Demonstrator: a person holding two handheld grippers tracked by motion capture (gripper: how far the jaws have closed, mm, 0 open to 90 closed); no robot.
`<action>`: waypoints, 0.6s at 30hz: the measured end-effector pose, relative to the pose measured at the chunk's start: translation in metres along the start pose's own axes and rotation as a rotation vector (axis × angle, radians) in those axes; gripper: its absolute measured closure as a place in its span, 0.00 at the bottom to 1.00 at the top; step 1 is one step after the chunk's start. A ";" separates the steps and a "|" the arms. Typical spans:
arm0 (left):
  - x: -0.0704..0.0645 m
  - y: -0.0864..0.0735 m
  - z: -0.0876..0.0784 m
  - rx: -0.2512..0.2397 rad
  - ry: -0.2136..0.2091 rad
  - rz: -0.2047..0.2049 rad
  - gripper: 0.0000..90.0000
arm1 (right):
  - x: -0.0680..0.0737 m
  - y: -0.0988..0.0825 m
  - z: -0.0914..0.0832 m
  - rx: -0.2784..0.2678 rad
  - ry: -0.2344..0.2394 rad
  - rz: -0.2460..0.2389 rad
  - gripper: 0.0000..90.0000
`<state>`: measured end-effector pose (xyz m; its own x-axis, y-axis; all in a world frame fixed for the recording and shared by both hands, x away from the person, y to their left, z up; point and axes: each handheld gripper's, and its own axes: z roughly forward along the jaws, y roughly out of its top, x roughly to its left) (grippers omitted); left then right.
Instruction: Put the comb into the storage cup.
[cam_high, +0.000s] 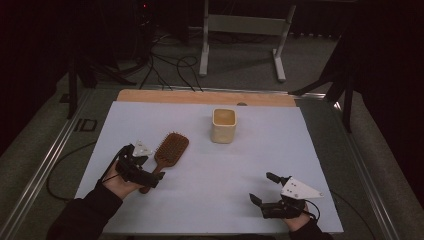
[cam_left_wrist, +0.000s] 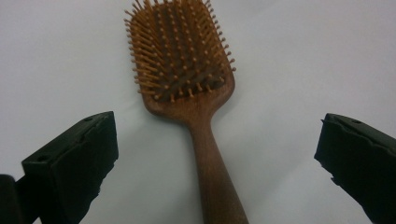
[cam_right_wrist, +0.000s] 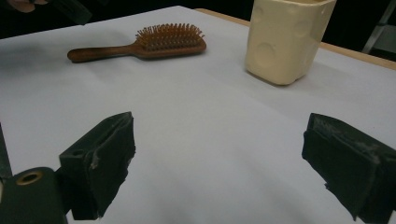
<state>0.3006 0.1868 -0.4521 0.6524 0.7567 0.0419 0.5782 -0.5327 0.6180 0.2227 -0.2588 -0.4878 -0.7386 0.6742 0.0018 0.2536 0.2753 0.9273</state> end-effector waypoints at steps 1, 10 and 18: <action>0.000 0.001 0.002 0.010 -0.003 -0.008 0.00 | 0.000 0.000 0.000 0.000 0.000 0.000 0.10; 0.001 0.006 0.011 0.070 -0.013 -0.075 0.00 | 0.000 0.000 0.000 -0.003 0.003 0.004 0.11; 0.001 0.009 0.021 0.133 -0.025 -0.099 0.00 | 0.000 0.000 0.000 -0.004 0.006 0.004 0.11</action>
<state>0.3169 0.1751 -0.4630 0.5996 0.7995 -0.0346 0.6993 -0.5025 0.5084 0.2229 -0.2590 -0.4881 -0.7411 0.6713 0.0073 0.2541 0.2703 0.9286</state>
